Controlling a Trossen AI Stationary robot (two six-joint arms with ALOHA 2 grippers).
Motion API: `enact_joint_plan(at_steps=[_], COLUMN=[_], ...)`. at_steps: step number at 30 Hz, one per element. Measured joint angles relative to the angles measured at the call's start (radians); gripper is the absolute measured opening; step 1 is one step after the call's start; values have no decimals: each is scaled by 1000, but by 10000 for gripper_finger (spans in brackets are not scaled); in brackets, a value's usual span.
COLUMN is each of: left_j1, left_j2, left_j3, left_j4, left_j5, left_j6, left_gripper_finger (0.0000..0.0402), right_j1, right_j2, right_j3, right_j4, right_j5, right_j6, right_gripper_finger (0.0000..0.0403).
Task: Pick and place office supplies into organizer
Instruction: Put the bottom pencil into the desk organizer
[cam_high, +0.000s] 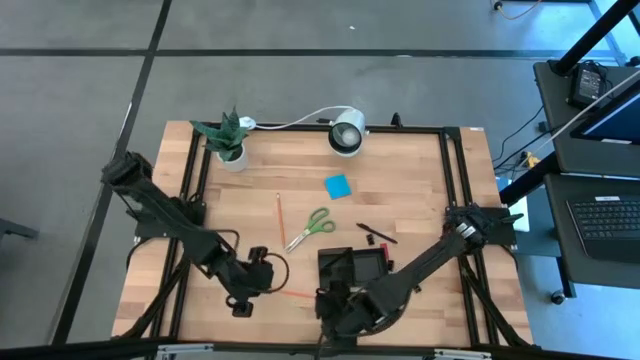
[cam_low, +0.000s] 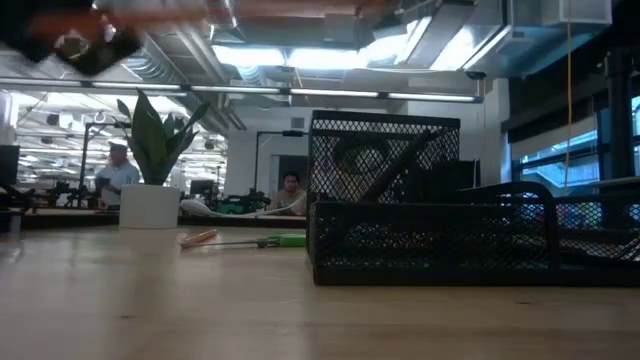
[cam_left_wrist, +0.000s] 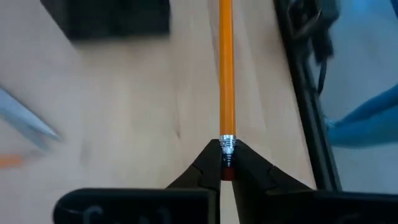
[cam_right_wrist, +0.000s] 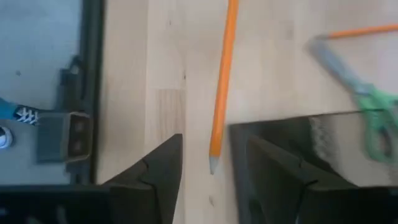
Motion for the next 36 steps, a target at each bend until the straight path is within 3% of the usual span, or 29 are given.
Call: enact_joint_plan(at_steps=[8,12,19,27,36], left_j1=[101,174,283,359,398], left_j2=[-39,-39,-38,-35,88], left_j3=[195,285,389,435,509], left_j4=[-267,-428,-610,-657,-804], left_j5=[-39,2,112,151,195], left_j6=[146,161,163,240,270], left_gripper_finger=[13,13,13,12,12], right_j1=[20,40,88,95,95], right_j2=[-126,-173,-236,-387,-636], right_j3=[16,16,-17,-289,-686], right_j4=[-137,-215,-316,-252,144], right_j5=[3,23,169,163,160], right_j6=[6,49,153,269,292], right_gripper_finger=[177,177,177,177,177])
